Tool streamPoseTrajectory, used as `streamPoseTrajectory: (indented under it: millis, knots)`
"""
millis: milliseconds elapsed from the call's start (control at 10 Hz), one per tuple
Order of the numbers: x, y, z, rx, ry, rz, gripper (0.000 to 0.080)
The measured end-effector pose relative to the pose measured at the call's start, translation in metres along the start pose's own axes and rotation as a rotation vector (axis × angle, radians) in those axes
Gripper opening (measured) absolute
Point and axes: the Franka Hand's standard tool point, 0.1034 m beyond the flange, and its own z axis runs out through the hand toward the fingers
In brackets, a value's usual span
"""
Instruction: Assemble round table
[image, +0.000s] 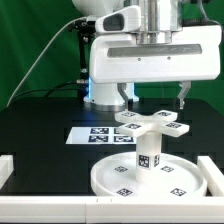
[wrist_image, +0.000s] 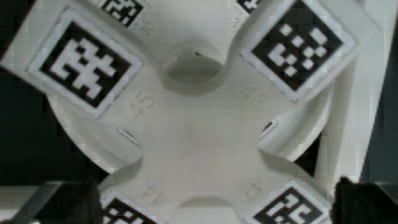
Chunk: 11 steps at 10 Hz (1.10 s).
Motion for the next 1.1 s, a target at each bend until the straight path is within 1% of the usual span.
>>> streamPoseTrajectory:
  millis: [100,300,500,600,800,1100]
  knots:
    - [0.0,0.0,0.0,0.004,0.0,0.031,0.0649]
    - [-0.001,0.007,0.006,-0.002,-0.007,-0.001,0.0649]
    - [-0.004,0.005,0.011,-0.006,-0.017,0.0,0.0649]
    - [-0.006,0.006,0.016,-0.01,-0.026,0.002,0.0649]
    - [-0.01,0.004,0.025,-0.014,-0.041,0.004,0.0649]
    - [-0.013,0.002,0.032,-0.02,-0.043,0.025,0.0649]
